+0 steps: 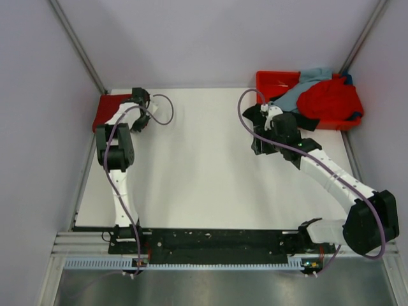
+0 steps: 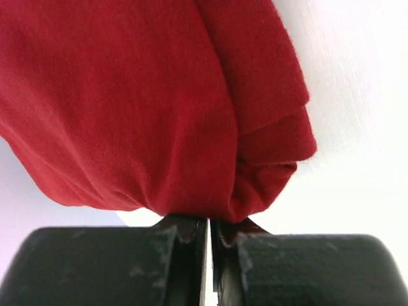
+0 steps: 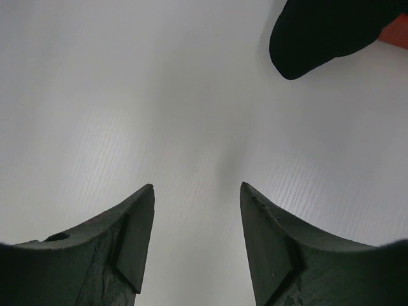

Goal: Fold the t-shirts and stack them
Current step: Put the neatly folded tshirt into the corner of the board with the left arm

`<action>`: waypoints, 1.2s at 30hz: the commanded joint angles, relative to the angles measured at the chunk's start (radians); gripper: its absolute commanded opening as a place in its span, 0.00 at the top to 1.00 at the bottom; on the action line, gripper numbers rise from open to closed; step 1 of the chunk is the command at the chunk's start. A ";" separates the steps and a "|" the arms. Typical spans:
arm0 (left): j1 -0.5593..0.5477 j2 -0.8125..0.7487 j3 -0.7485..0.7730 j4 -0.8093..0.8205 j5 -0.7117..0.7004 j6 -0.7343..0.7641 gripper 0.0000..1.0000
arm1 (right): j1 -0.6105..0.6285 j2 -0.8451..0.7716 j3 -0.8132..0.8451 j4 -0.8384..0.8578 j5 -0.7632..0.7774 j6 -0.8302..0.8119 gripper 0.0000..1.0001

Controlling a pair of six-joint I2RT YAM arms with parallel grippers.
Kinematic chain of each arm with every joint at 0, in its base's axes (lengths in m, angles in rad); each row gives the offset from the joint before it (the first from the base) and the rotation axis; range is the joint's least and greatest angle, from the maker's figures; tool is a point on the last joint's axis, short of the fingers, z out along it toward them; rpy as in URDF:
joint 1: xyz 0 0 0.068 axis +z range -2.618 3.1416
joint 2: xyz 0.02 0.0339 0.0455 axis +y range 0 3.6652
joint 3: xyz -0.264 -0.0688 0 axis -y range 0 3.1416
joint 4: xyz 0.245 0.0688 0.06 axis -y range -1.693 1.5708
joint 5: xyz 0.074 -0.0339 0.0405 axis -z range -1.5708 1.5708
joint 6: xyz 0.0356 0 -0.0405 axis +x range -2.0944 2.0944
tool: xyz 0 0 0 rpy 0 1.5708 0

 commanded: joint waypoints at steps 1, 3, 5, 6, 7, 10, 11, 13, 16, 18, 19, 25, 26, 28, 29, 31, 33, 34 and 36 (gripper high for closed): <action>-0.007 -0.162 -0.128 0.032 0.089 -0.021 0.89 | -0.031 -0.037 -0.023 0.019 0.002 0.014 0.44; -0.022 -0.291 -0.255 0.049 0.159 -0.003 0.70 | -0.040 -0.046 -0.040 0.022 0.004 0.014 0.43; -0.053 -0.406 -0.368 0.048 0.223 0.013 0.54 | -0.055 -0.059 -0.059 0.021 0.004 0.017 0.42; -0.059 -0.455 -0.417 0.038 0.257 0.013 0.50 | -0.063 -0.066 -0.068 0.021 0.005 0.016 0.42; -0.067 -0.510 -0.455 0.023 0.284 0.010 0.48 | -0.075 -0.077 -0.076 0.019 0.001 0.017 0.41; -0.074 -0.670 -0.567 -0.021 0.421 -0.039 0.37 | -0.115 -0.114 -0.112 0.025 -0.008 0.017 0.39; -0.074 -0.722 -0.616 -0.019 0.464 -0.065 0.30 | -0.126 -0.132 -0.131 0.031 -0.008 0.014 0.38; -0.074 -0.846 -0.720 0.030 0.540 -0.113 0.01 | -0.149 -0.166 -0.167 0.042 -0.005 0.013 0.36; -0.074 -1.014 -0.927 0.162 0.623 -0.166 0.01 | -0.155 -0.221 -0.233 0.071 0.054 0.019 0.30; -0.074 -1.159 -1.062 0.301 0.634 -0.199 0.01 | -0.158 -0.253 -0.279 0.099 0.103 0.042 0.24; -0.074 -1.213 -1.136 0.366 0.637 -0.217 0.01 | -0.160 -0.272 -0.299 0.115 0.117 0.051 0.15; -0.074 -1.344 -1.431 0.755 0.527 -0.370 0.01 | -0.163 -0.350 -0.413 0.168 0.200 0.089 0.14; -0.074 -1.349 -1.463 0.797 0.495 -0.383 0.01 | -0.164 -0.362 -0.433 0.178 0.226 0.097 0.11; -0.074 -1.365 -1.488 0.862 0.434 -0.427 0.01 | -0.167 -0.393 -0.479 0.209 0.272 0.112 0.01; -0.074 -1.375 -1.500 0.877 0.406 -0.447 0.01 | -0.166 -0.405 -0.503 0.227 0.288 0.118 0.01; -0.074 -1.396 -1.520 0.902 0.406 -0.447 0.01 | -0.168 -0.425 -0.533 0.249 0.314 0.135 0.01; -0.074 -1.414 -1.532 0.903 0.420 -0.447 0.01 | -0.169 -0.444 -0.539 0.246 0.321 0.137 0.01; -0.074 -1.424 -1.541 0.906 0.426 -0.444 0.01 | -0.169 -0.456 -0.545 0.251 0.321 0.137 0.01; -0.074 -1.436 -1.561 0.928 0.435 -0.435 0.01 | -0.169 -0.470 -0.554 0.258 0.329 0.135 0.01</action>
